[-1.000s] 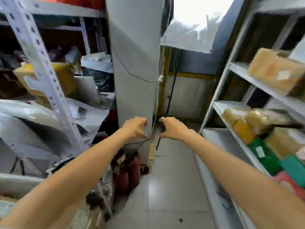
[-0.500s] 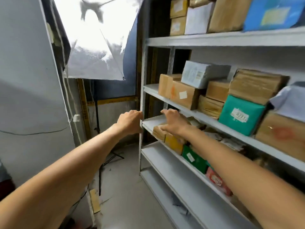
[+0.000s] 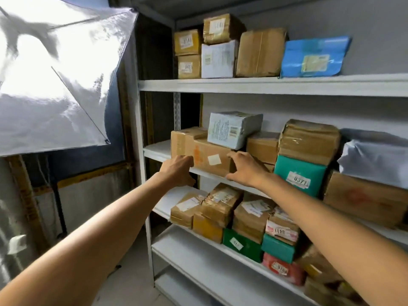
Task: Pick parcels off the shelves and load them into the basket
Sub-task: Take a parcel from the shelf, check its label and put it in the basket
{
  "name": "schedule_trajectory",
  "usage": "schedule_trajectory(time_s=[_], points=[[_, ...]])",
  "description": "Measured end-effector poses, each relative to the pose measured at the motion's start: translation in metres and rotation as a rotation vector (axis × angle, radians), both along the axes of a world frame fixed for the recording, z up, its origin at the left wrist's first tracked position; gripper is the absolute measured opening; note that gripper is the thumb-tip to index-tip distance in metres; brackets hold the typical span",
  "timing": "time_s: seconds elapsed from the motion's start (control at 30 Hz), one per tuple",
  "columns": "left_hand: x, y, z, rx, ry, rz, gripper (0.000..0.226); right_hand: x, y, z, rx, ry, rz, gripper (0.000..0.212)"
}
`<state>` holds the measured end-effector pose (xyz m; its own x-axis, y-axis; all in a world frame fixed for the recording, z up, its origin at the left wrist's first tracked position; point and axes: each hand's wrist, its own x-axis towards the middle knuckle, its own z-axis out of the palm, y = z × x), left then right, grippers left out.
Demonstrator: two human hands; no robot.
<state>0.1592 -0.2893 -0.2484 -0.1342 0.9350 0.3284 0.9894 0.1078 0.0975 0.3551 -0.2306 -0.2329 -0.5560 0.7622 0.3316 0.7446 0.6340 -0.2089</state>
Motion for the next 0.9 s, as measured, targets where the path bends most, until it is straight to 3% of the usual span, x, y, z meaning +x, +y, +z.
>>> schedule_trajectory(time_s=[0.67, 0.9], points=[[-0.134, 0.176, 0.037, 0.022, 0.066, -0.002, 0.062, -0.154, 0.133, 0.016, -0.009, -0.083, 0.010, 0.063], [-0.175, 0.205, 0.053, 0.019, 0.199, -0.048, 0.057, -0.184, 0.150, 0.019, -0.014, -0.103, -0.066, 0.062]])
